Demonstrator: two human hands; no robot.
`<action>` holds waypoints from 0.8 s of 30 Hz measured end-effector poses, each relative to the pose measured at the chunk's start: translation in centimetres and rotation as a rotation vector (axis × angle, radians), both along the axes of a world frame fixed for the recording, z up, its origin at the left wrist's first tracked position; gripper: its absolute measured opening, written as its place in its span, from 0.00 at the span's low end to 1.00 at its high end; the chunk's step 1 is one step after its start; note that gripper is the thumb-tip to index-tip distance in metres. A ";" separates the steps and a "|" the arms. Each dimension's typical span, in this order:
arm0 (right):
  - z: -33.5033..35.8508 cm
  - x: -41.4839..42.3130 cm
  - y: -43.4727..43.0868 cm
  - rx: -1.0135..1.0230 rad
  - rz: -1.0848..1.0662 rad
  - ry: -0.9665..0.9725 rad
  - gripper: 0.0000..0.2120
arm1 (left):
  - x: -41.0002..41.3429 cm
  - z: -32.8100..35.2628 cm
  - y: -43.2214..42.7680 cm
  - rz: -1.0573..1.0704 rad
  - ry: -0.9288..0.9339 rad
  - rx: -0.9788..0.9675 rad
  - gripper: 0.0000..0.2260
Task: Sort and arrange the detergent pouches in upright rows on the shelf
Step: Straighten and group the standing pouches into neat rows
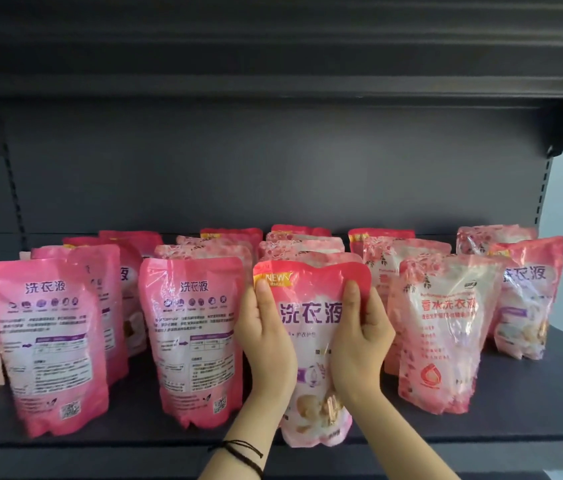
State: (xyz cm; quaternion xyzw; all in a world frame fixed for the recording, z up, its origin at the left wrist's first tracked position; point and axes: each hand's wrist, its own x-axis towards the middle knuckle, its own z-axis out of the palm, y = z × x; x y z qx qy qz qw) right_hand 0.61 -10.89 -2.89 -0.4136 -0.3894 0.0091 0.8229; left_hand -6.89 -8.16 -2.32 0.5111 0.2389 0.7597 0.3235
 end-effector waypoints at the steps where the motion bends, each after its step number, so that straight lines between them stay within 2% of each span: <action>1: -0.1 0.3 0.4 0.006 0.001 -0.003 0.16 | 0.4 -0.1 0.4 0.014 -0.013 0.012 0.17; 13: 0.0 4.3 5.2 -0.049 -0.009 -0.020 0.15 | 4.6 -0.2 5.9 0.074 0.012 0.022 0.16; 16: 0.4 4.8 4.4 -0.073 0.014 -0.104 0.12 | 4.1 0.1 5.6 0.065 0.087 0.051 0.12; 18: 1.4 5.0 3.4 -0.107 0.025 -0.226 0.11 | 3.0 1.1 5.3 0.121 0.186 0.123 0.08; 20: 3.0 5.2 2.4 -0.105 0.023 -0.362 0.14 | 1.6 2.9 5.0 0.170 0.343 0.227 0.09; 22: 5.1 5.5 1.4 -0.140 0.007 -0.532 0.17 | 0.3 5.2 4.7 0.162 0.595 0.303 0.08; 24: 7.5 5.9 0.7 -0.331 0.004 -0.767 0.17 | -0.8 7.4 4.5 0.125 0.856 0.330 0.08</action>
